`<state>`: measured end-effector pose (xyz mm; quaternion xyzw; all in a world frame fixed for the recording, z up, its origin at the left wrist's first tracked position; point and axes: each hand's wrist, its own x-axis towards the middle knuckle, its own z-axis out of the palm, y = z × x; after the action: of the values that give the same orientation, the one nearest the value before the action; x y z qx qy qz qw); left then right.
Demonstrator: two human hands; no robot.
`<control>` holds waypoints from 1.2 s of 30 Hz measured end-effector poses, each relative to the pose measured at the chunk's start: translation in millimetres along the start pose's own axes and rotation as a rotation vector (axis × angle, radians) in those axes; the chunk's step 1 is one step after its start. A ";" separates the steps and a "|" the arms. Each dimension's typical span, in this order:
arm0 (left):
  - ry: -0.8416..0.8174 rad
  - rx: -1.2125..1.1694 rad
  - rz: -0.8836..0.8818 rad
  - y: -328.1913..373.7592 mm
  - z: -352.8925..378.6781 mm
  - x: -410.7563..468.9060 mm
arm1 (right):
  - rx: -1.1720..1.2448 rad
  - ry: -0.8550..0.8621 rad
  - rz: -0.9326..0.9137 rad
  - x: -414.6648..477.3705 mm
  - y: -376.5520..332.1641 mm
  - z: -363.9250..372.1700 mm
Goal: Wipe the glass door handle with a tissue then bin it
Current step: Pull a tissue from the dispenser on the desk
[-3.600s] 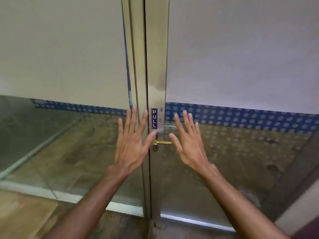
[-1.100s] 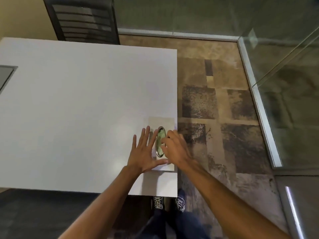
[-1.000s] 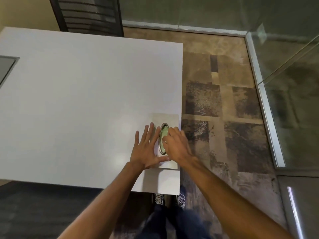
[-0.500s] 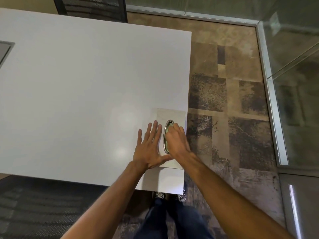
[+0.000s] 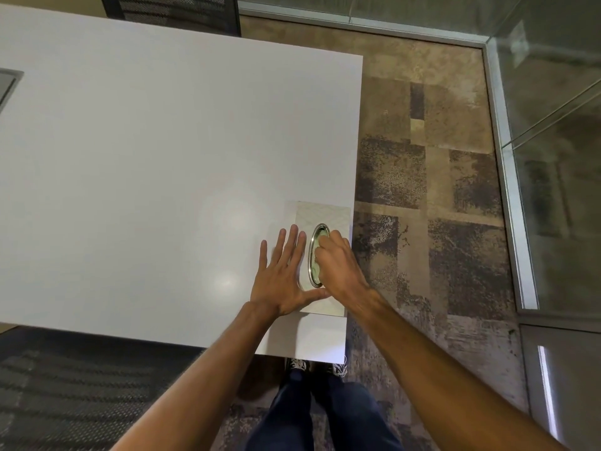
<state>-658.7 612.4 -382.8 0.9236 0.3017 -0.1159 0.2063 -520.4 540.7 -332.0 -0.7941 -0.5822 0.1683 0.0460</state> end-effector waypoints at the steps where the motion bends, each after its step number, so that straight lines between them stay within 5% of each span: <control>1: -0.001 0.003 -0.001 -0.1 0.2 0.2 | 0.009 0.020 -0.008 -2.4 -0.1 -3.0; 11: -0.022 -0.014 0.000 -1.0 -0.2 0.8 | 0.273 0.233 -0.023 -28.4 2.1 -22.9; 20: -0.016 0.021 -0.004 0.4 0.3 1.9 | 0.217 0.056 0.027 -24.3 0.3 -8.8; 36: 0.028 0.073 0.033 6.2 -10.1 0.9 | 0.482 0.378 0.115 -66.4 -5.7 -53.6</control>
<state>-653.4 612.8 -372.2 0.9368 0.2849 -0.1104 0.1702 -526.0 486.6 -265.9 -0.8092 -0.4608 0.1530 0.3308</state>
